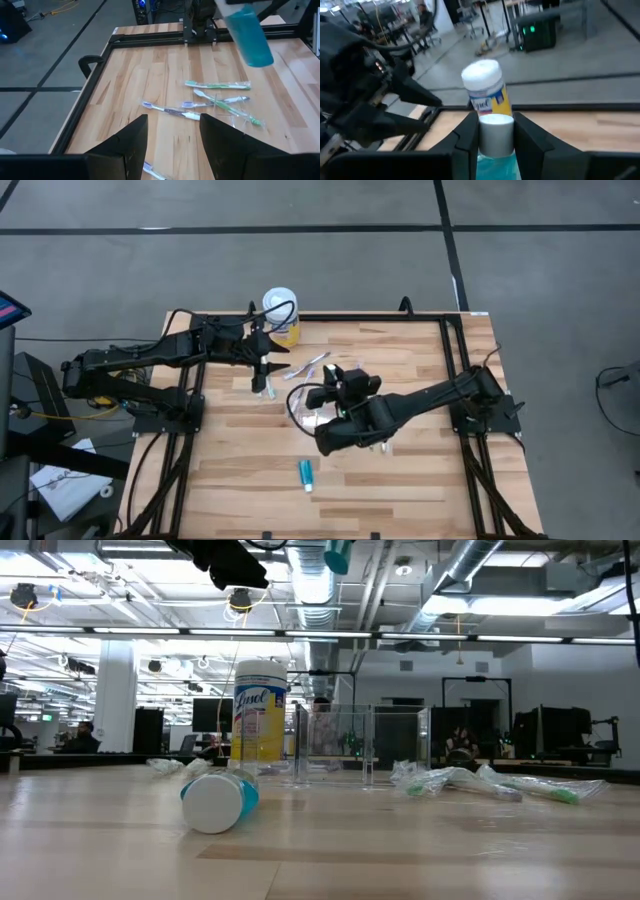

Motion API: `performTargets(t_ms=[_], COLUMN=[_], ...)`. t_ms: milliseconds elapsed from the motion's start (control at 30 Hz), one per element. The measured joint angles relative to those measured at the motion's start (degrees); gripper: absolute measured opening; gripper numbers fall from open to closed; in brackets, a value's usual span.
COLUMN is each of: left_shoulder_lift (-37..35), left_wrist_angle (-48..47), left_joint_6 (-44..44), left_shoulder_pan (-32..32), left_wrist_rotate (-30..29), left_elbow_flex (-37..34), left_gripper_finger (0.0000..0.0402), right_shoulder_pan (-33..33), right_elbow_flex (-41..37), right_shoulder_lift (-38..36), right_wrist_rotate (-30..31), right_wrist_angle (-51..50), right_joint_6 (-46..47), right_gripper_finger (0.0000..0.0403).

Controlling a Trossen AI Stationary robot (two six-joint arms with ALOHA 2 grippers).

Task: Pick & Place toothbrushing station
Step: Put the mouthwash into the middle compartment of the transparent organizer

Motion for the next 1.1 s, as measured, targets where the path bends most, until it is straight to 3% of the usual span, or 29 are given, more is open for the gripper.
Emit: performTargets(t_ms=[333,567,700,900,1100], left_shoulder_lift=[0.0,1.0,3.7,9.5,13.1], left_wrist_angle=[1.2,2.0,2.9,5.8,7.3], left_joint_6=[2.1,4.3,4.4,7.8,8.5], left_shoulder_pan=[5.0,7.8,8.8,9.0,9.3], left_wrist_rotate=[-2.4,-2.0,-0.8,-0.7,-0.6], left_elbow_flex=[0.0,0.0,0.0,0.0,0.0], left_gripper_finger=[0.0172,0.0172,0.0172,0.0172,0.0172], right_shoulder_pan=[1.4,2.4,2.0,1.4,1.7], right_elbow_flex=[0.0,-0.2,-0.2,-0.1,-0.1], right_shoulder_lift=[5.0,7.7,10.4,15.8,17.7], right_wrist_rotate=[5.2,9.1,11.9,11.2,9.8], right_wrist_angle=[16.3,19.9,19.3,18.5,7.8], right_joint_6=[-16.3,-25.0,-25.5,-23.0,-11.0], right_gripper_finger=[0.0081,0.0081,0.0081,0.0081,0.0081])
